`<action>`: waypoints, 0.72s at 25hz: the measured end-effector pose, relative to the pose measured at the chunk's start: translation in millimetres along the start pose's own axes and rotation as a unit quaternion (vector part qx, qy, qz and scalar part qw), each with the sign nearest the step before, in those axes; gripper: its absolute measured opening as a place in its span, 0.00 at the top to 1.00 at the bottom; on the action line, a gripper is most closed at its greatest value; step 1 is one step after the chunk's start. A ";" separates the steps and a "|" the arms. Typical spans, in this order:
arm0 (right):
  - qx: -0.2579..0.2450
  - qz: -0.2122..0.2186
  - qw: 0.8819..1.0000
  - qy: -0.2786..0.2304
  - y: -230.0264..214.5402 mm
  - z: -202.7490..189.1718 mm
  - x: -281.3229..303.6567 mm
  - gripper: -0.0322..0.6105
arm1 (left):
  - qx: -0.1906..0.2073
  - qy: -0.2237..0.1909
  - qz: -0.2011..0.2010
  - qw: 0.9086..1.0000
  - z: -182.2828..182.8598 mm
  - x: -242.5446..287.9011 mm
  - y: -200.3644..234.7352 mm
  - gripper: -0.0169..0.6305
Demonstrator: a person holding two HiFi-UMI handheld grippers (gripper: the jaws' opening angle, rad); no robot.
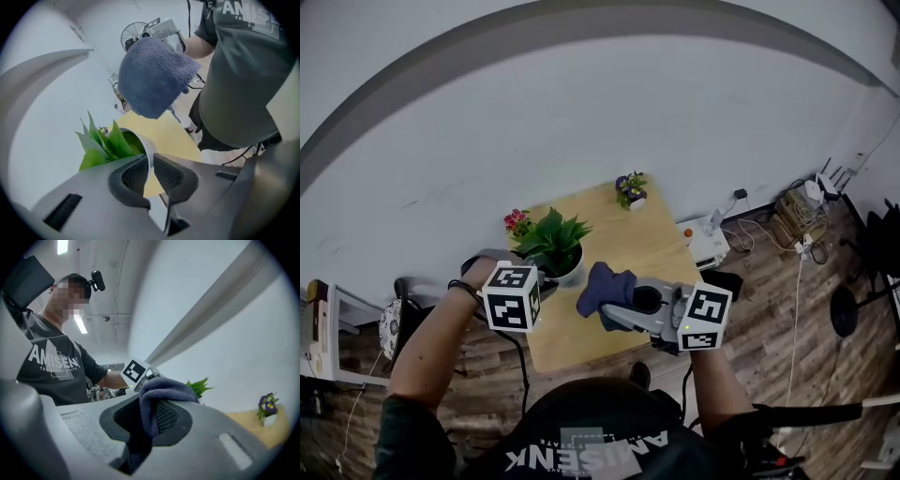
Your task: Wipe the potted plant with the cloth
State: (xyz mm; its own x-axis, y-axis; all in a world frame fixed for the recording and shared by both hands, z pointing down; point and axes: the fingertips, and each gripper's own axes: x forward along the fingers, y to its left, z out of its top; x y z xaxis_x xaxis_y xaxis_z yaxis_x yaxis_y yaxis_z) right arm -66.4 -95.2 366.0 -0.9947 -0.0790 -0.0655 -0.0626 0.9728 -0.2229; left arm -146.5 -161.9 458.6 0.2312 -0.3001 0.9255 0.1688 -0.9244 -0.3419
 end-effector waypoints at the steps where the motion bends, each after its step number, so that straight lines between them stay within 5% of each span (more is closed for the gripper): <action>1: -0.003 -0.016 1.000 -0.001 -4.8 2.1 -4.7 0.87 | -0.005 -0.002 0.000 1.000 -0.3 3.8 0.3 0.92; 6: -0.044 -0.097 0.994 0.008 -24.9 12.0 -22.2 0.87 | -0.035 -0.012 0.000 0.999 0.8 32.1 3.6 0.92; 18: -0.051 -0.193 0.980 0.020 -62.1 19.2 -50.6 0.87 | -0.042 0.016 0.026 0.999 8.6 117.3 7.4 0.92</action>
State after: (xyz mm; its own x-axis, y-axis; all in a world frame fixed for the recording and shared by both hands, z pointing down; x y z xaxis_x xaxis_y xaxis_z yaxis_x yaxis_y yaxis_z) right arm -10.6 -155.8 364.6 -0.8976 -0.4387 0.0435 -0.4405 0.8890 -0.1253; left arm -109.9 -201.9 563.3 0.2071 -0.3540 0.9120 0.0762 -0.9235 -0.3758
